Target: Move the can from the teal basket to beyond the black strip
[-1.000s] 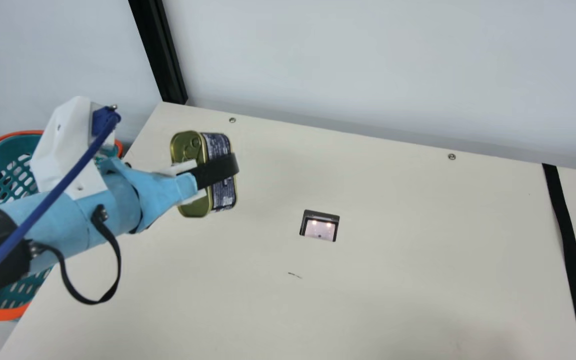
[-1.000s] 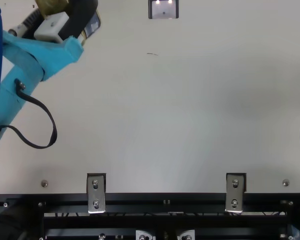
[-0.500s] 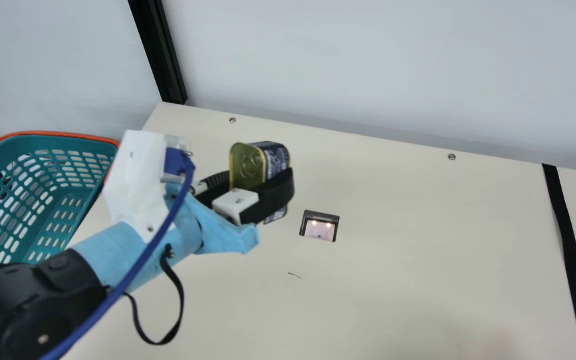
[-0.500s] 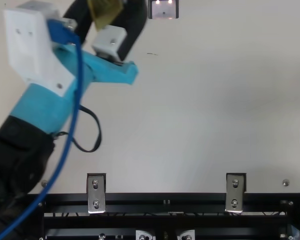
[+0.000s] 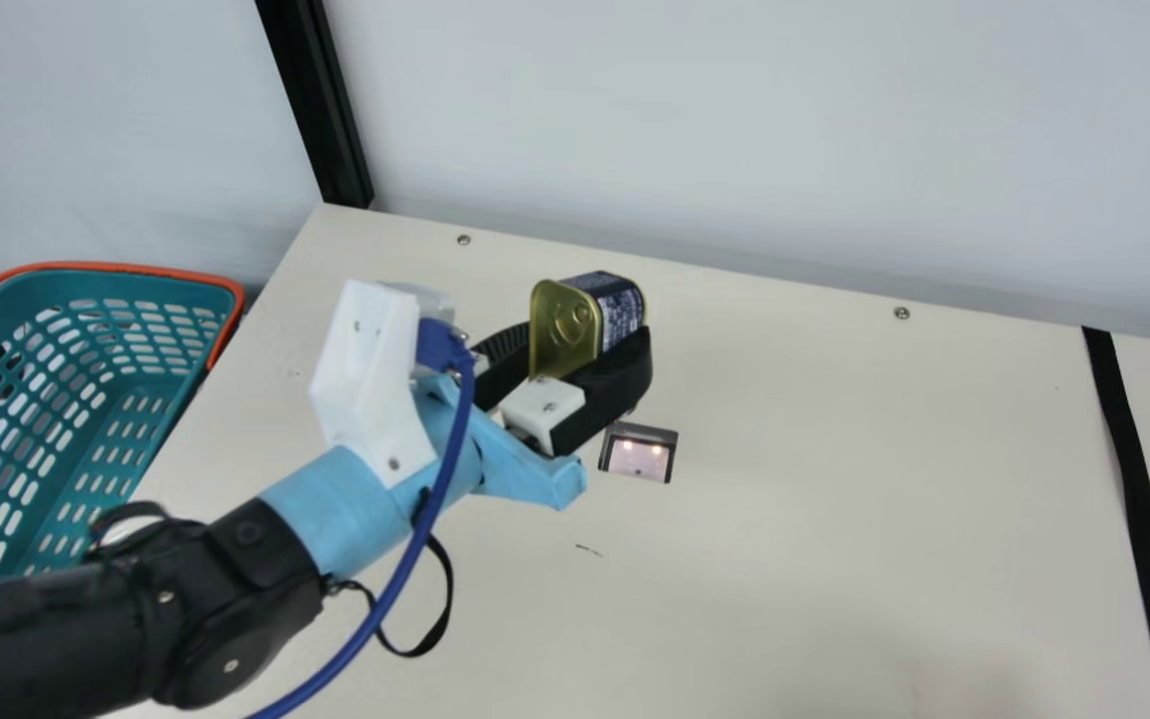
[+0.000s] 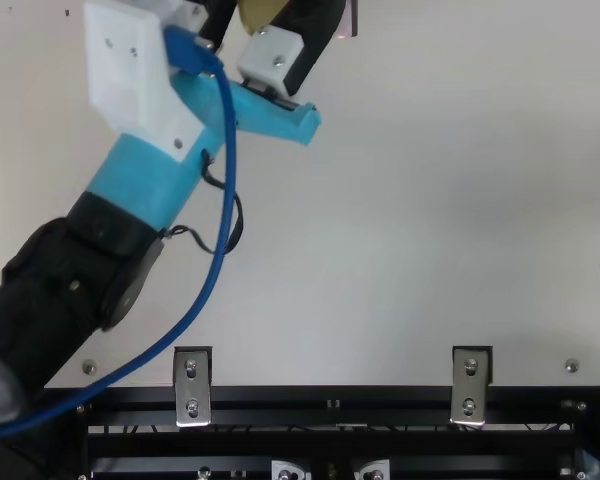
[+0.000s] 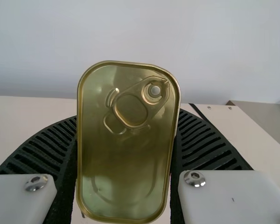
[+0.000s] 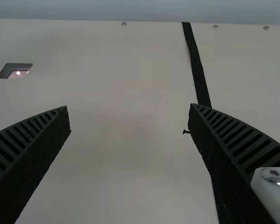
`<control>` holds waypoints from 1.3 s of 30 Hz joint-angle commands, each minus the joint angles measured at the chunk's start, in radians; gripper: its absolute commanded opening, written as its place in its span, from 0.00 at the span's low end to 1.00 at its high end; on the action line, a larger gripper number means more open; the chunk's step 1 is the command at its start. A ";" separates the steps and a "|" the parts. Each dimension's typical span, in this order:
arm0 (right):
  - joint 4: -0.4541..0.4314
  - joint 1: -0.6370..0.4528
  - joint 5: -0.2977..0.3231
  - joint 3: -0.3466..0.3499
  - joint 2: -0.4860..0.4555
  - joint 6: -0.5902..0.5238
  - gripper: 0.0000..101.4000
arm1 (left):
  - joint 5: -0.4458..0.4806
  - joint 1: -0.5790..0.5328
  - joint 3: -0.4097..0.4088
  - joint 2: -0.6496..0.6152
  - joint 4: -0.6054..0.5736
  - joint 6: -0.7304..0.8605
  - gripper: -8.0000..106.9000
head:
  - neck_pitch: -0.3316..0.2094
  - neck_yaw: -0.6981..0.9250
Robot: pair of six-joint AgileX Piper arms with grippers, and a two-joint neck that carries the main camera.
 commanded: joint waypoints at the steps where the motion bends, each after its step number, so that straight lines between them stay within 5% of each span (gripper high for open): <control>1: 0.000 0.000 0.000 0.000 0.000 0.000 1.00 | -0.028 0.004 -0.008 0.042 0.023 -0.011 0.16 | -0.002 -0.004; 27: 0.000 0.000 0.000 0.000 0.000 0.000 1.00 | -0.177 0.018 -0.153 0.332 0.085 -0.020 0.16 | -0.002 -0.004; 39: 0.000 0.000 0.000 0.000 0.000 0.000 1.00 | -0.098 -0.001 -0.074 0.200 0.149 -0.033 0.16 | -0.002 -0.004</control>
